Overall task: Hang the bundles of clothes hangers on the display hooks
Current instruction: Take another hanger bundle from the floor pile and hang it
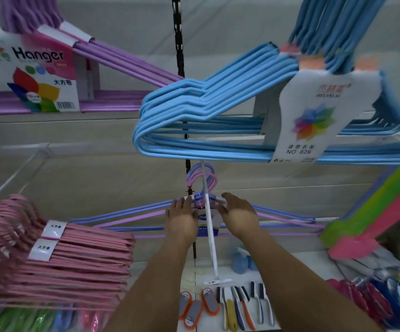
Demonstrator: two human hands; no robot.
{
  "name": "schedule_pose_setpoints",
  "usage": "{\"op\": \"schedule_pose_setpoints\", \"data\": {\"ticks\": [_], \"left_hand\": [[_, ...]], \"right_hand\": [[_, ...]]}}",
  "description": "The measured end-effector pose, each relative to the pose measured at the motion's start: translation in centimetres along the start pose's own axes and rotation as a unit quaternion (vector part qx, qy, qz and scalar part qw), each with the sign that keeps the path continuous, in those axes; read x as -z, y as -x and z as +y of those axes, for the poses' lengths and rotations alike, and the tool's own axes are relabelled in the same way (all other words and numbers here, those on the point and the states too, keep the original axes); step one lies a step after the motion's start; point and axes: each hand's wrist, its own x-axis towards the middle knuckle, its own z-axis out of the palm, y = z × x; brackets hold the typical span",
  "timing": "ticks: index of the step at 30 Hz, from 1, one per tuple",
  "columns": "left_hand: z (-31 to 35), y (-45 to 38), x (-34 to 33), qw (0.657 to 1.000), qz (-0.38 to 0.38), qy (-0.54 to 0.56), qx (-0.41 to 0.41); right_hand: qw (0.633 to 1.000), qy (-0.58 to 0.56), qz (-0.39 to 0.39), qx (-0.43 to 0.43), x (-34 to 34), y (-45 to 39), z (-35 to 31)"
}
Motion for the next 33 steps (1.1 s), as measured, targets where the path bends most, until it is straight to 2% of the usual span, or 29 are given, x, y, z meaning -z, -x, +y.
{"op": "schedule_pose_setpoints", "data": {"ticks": [6, 10, 12, 16, 24, 33], "left_hand": [[1.4, 4.5, 0.5, 0.998, -0.045, 0.018, 0.036], [3.1, 8.0, 0.0, 0.995, -0.024, 0.09, 0.047], [4.9, 9.4, -0.2, 0.991, -0.046, 0.111, 0.055], [7.8, 12.0, -0.8, 0.991, -0.105, 0.078, -0.001], [12.3, 15.8, -0.7, 0.982, -0.126, 0.036, -0.14], [17.0, 21.2, -0.1, 0.945, -0.172, 0.054, -0.274]], "right_hand": [[0.999, -0.003, -0.022, -0.027, 3.2, 4.3, 2.1], [0.998, -0.023, -0.029, -0.059, 4.5, 7.1, 4.0], [0.996, -0.036, -0.026, -0.076, 5.0, 8.6, 5.0], [0.993, -0.04, -0.002, -0.115, 6.1, 12.8, 7.2], [0.963, -0.054, 0.081, -0.251, 8.6, 22.5, 10.4], [0.91, -0.071, 0.145, -0.383, 10.4, 34.5, 11.0]]}}
